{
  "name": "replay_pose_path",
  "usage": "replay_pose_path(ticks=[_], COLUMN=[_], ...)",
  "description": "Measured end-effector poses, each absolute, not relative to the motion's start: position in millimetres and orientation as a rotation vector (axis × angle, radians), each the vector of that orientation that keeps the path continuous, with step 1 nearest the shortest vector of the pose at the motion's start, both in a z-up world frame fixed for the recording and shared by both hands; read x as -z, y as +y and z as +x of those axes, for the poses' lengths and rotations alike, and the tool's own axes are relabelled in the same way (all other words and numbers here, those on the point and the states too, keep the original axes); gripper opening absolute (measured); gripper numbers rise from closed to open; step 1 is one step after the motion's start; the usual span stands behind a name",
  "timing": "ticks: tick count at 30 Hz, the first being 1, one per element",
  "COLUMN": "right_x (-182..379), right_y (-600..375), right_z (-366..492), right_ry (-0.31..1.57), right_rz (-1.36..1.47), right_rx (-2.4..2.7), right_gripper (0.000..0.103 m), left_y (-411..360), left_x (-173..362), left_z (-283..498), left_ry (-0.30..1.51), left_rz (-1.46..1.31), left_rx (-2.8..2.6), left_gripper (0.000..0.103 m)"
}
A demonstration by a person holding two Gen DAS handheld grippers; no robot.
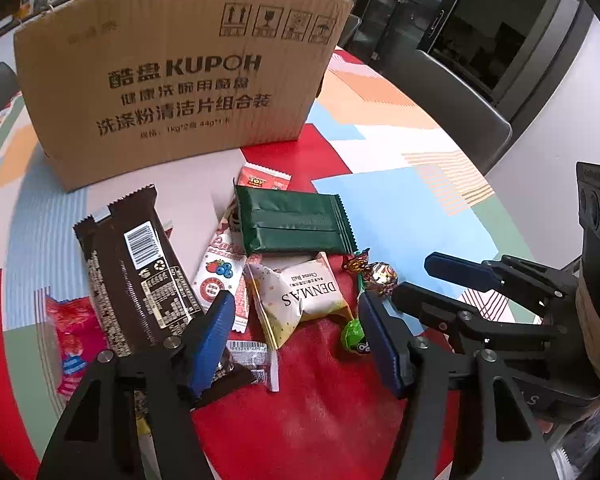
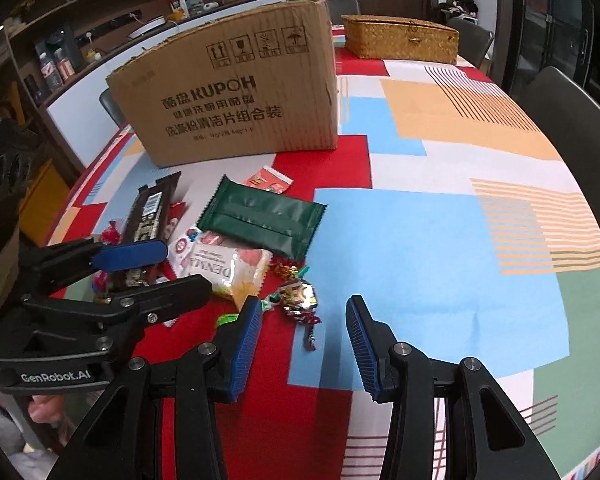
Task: Organize snacks
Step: 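Grasp the Demas cheese ball pack with the left tool while the right tool grasps a wrapped candy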
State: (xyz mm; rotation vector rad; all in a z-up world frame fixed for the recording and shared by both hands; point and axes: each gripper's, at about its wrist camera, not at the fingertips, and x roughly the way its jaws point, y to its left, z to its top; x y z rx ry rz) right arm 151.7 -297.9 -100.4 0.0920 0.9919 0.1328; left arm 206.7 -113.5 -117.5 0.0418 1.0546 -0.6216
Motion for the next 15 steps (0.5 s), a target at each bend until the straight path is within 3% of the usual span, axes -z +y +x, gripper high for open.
replay_pose_path(ticks=[15], right_x=[112.3], right_y=[-308.0], right_z=[161.5], right_ry=[1.02], right_rz=[0.166], right_rx=[-0.163], right_gripper=[0.041], left_y=[-128.7], left_x=[133.1], left_z=[225.0], left_ry=[1.11], left_rz=[0.085], left_rx=[0.583], left_gripper=[0.052])
